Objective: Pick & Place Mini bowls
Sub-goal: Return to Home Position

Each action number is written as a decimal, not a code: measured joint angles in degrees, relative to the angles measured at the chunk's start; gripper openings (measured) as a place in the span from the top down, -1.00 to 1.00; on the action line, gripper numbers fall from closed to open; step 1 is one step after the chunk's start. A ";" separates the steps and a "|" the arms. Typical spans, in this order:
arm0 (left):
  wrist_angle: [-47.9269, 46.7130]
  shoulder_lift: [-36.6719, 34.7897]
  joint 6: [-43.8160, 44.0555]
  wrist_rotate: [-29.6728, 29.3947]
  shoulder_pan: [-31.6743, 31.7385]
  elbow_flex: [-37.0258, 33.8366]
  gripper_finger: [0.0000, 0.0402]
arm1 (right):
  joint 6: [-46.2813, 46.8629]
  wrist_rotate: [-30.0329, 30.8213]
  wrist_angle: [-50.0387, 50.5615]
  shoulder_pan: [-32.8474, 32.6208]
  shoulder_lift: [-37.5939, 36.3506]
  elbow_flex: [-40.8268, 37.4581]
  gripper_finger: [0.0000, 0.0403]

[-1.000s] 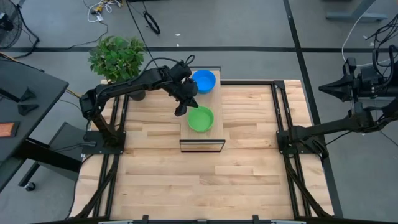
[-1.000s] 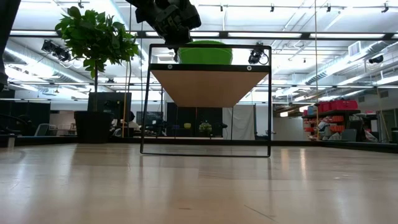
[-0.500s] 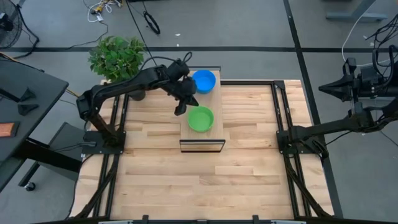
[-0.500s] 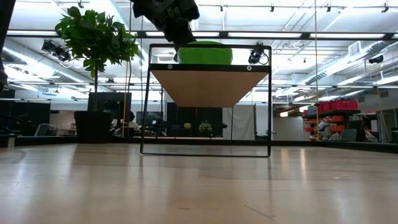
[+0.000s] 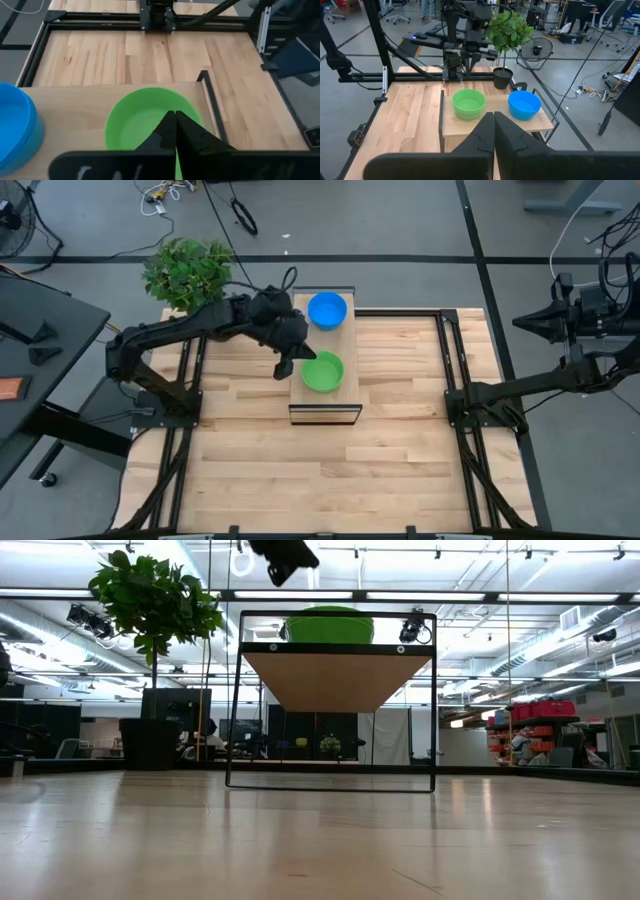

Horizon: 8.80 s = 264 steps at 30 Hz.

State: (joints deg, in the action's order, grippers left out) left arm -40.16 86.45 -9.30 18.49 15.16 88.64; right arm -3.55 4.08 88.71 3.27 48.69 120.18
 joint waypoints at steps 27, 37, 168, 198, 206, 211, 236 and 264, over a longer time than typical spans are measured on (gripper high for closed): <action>0.76 -13.15 5.78 -4.14 -6.21 0.04 1.00 | 0.00 0.00 0.00 0.00 0.00 0.00 0.97; -2.10 -17.82 6.14 -6.90 -8.09 0.02 1.00 | 0.00 0.00 0.00 0.01 0.00 0.00 0.97; 41.38 -86.26 8.61 -15.31 -19.46 -88.13 1.00 | 0.00 0.00 0.00 0.00 0.00 0.00 0.97; 44.67 -86.09 8.87 -18.35 -19.46 -88.28 0.89 | 0.00 0.00 0.00 0.02 0.00 0.00 0.97; 45.20 -86.09 8.89 -18.40 -19.46 -88.26 0.88 | 0.00 0.00 0.00 0.00 0.00 0.00 0.97; 45.33 -86.09 8.89 -18.44 -19.46 -88.26 0.89 | 0.00 0.00 0.00 0.00 0.00 0.00 0.97; 45.51 -86.09 8.93 -18.46 -19.46 -88.26 0.89 | 0.00 0.00 0.00 0.00 0.00 0.00 0.97; 45.48 -86.11 8.93 -18.46 -19.46 -88.24 0.88 | -1.52 0.00 -29.28 0.52 4.59 0.00 0.99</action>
State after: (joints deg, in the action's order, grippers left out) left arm 5.32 0.34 -0.36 0.03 -4.29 0.40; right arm -5.07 4.08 59.43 3.79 53.28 120.18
